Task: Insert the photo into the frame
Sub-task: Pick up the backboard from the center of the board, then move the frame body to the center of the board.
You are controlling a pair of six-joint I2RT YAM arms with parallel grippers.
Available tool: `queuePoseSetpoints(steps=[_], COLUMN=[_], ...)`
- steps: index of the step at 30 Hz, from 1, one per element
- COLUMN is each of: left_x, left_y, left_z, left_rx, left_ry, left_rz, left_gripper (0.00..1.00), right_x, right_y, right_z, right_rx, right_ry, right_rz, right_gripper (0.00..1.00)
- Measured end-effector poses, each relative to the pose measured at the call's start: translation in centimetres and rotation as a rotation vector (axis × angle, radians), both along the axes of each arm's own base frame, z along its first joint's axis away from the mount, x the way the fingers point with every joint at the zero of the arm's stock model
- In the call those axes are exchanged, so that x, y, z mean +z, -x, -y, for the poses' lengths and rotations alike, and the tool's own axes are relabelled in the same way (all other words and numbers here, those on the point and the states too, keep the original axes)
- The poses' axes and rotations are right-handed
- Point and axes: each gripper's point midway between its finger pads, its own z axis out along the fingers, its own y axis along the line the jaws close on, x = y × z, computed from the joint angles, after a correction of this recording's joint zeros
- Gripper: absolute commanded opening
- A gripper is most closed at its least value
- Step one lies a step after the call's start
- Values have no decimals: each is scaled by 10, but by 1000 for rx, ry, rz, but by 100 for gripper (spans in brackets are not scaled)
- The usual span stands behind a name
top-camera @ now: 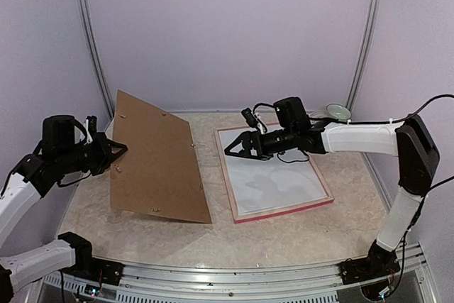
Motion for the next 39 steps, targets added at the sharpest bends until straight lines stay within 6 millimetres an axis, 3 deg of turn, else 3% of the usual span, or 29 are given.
queuePoseSetpoints(steps=[3, 10, 13, 18, 27, 39], left_x=[7, 21, 26, 26, 21, 25], left_y=[1, 1, 2, 4, 9, 11], left_z=[0, 5, 9, 16, 29, 37], left_rx=[-6, -31, -51, -89, -155, -186], left_ry=[4, 32, 50, 85, 200, 303], left_rz=[30, 93, 124, 156, 198, 249], left_gripper=[0, 0, 0, 0, 0, 0], right_x=[-1, -10, -16, -38, -69, -124], right_y=[-23, -75, -91, -102, -108, -117], right_z=[37, 144, 185, 235, 267, 271], right_rx=[-104, -394, -500, -615, -675, -669], right_ry=[37, 142, 185, 246, 284, 320], right_rz=[11, 24, 28, -9, -70, -170], right_gripper=[99, 99, 99, 99, 99, 99])
